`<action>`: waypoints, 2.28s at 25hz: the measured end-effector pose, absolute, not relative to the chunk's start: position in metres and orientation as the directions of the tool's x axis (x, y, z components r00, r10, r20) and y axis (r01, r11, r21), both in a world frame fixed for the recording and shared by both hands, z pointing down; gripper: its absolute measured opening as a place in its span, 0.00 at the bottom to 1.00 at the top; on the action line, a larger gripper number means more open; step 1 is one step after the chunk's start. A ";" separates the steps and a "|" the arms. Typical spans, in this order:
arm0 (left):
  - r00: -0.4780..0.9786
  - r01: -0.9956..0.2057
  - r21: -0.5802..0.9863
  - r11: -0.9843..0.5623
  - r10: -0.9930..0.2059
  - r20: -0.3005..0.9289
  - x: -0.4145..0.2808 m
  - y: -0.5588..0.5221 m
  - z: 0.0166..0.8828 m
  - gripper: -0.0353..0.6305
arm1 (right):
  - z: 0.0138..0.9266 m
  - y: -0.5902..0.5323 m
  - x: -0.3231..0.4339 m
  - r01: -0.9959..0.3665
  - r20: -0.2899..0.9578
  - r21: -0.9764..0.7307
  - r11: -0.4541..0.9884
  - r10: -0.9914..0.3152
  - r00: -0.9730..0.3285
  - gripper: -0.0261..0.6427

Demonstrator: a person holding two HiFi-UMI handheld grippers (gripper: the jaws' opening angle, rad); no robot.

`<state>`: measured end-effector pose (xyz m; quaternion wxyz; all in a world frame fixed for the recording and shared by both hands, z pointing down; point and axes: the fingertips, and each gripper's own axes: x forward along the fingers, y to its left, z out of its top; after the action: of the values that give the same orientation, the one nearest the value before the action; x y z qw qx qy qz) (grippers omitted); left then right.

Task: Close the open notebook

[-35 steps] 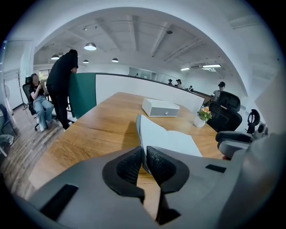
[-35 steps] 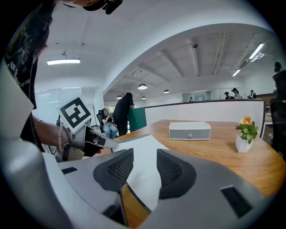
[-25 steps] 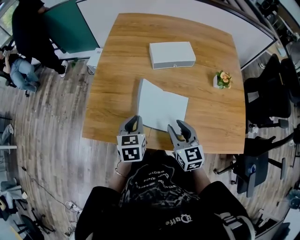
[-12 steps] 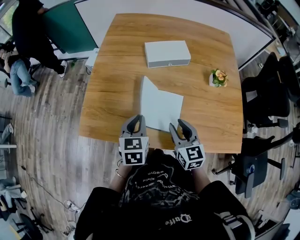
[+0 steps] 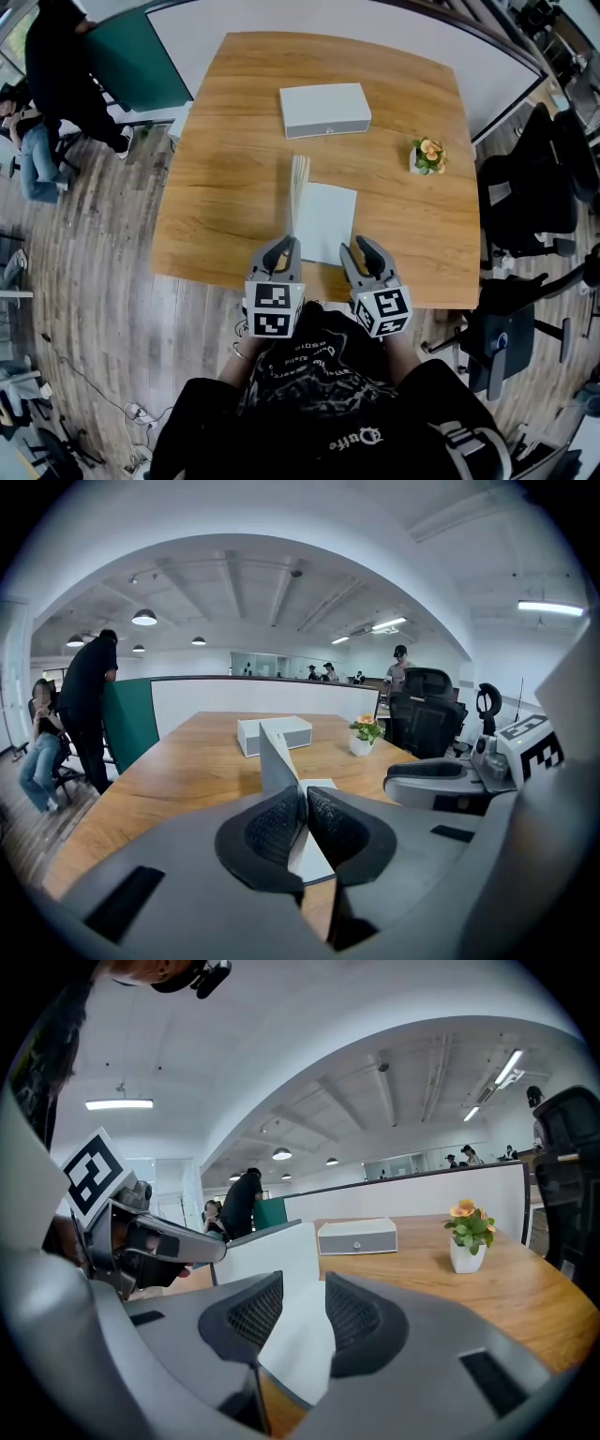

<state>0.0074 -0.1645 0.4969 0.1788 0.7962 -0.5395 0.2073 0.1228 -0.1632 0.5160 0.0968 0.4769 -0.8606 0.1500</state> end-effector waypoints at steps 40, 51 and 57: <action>0.562 -0.691 0.111 -0.714 -0.433 0.705 0.144 -0.146 0.593 0.13 | 0.536 -0.160 0.196 -0.921 0.355 -0.189 0.340 -0.851 -0.387 0.25; 0.580 -0.664 0.215 -0.716 -0.312 0.752 0.156 -0.146 0.624 0.13 | 0.544 -0.160 0.201 -0.923 0.376 -0.190 0.334 -0.844 -0.383 0.25; 0.607 -0.656 0.302 -0.691 -0.246 0.756 0.156 -0.142 0.637 0.12 | 0.546 -0.160 0.201 -0.923 0.383 -0.183 0.337 -0.841 -0.383 0.25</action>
<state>0.1561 -0.1416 0.6370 0.2891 0.8485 -0.2659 0.3547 0.2007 -0.1597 0.5462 0.1109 0.5443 -0.8102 0.1871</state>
